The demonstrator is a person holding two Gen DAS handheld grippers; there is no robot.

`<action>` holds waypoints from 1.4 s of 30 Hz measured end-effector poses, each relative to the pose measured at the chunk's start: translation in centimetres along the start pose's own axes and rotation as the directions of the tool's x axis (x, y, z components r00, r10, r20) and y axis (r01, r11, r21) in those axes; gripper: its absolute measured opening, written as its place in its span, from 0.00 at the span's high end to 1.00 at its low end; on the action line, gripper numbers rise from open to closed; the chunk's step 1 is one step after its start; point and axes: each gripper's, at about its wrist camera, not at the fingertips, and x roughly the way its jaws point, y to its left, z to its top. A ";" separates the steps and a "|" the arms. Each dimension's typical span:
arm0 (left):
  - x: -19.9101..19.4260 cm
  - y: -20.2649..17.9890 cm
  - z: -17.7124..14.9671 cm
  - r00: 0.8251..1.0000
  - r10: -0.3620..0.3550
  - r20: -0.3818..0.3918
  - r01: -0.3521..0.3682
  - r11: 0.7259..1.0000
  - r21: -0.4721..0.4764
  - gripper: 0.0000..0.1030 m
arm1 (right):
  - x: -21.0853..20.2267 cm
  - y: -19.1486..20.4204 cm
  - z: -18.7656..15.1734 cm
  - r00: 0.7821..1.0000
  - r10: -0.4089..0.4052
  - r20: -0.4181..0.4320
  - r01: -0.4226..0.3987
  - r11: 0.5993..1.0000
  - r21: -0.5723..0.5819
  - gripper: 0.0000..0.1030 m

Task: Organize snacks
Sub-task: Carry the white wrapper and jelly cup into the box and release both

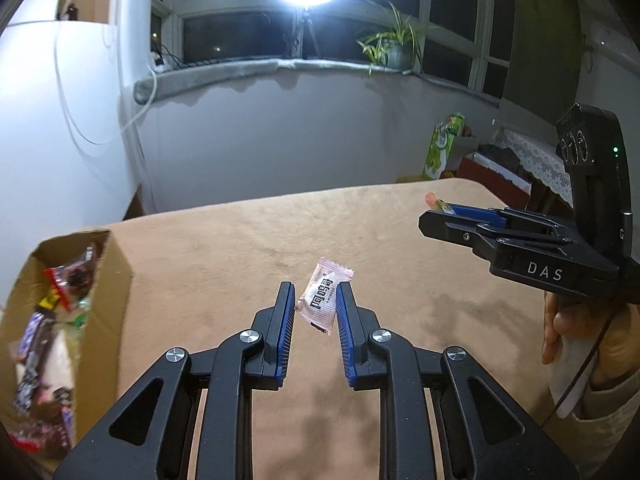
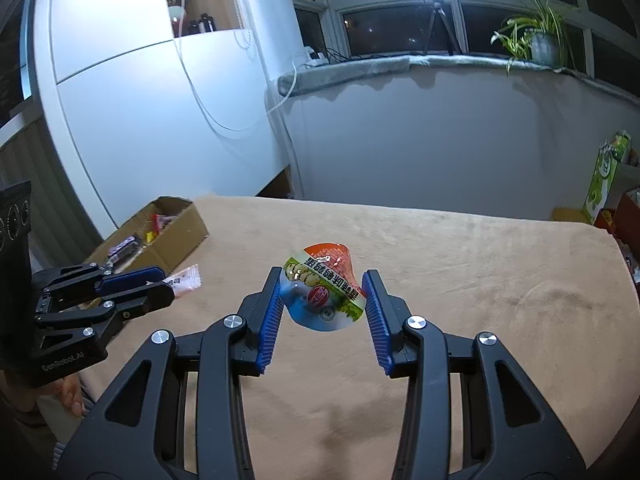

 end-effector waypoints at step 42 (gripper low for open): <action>-12.2 19.0 -6.8 0.939 0.312 0.142 -0.274 0.933 -0.235 0.81 | 12.4 29.3 5.3 0.975 0.194 -0.112 -0.223 0.891 -0.395 0.59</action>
